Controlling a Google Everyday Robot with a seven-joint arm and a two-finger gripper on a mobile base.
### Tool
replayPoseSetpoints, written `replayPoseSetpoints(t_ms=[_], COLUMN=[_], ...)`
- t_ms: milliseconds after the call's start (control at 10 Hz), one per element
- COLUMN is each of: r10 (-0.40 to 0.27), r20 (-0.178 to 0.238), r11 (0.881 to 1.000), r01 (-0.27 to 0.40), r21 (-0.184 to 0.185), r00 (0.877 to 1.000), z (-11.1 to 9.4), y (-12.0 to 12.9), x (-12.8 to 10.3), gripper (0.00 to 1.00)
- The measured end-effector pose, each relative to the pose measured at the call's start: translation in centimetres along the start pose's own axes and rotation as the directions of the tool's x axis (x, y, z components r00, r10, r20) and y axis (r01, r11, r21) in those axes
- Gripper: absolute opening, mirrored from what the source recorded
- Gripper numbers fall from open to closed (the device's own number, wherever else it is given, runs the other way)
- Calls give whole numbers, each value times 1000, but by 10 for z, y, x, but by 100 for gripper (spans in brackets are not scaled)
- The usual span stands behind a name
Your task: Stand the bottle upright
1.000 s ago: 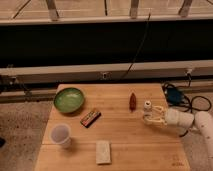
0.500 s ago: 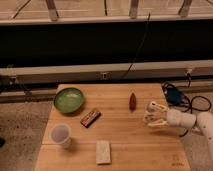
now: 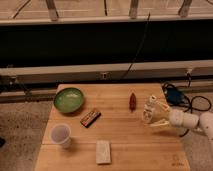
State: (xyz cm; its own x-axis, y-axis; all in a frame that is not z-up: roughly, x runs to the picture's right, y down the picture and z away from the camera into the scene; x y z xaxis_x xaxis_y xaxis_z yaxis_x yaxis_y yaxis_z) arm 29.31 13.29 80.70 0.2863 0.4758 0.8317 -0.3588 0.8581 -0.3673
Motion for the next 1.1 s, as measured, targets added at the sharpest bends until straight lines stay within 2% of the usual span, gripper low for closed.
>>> replayPoseSetpoints(t_ms=[500,800,1000,1100], r10=[-14,-19,-23,-25], r20=[-22,-40,-28,-28], r11=[999,997,999,999], r01=[15,22,24,26], r21=[45,69,45,46], r00=[1000,999,999,999], z=[-17,-36,-26,-17], y=[-12,-19,-14,-10], x=[3,8,5,3], gripper=[80,80,80,79])
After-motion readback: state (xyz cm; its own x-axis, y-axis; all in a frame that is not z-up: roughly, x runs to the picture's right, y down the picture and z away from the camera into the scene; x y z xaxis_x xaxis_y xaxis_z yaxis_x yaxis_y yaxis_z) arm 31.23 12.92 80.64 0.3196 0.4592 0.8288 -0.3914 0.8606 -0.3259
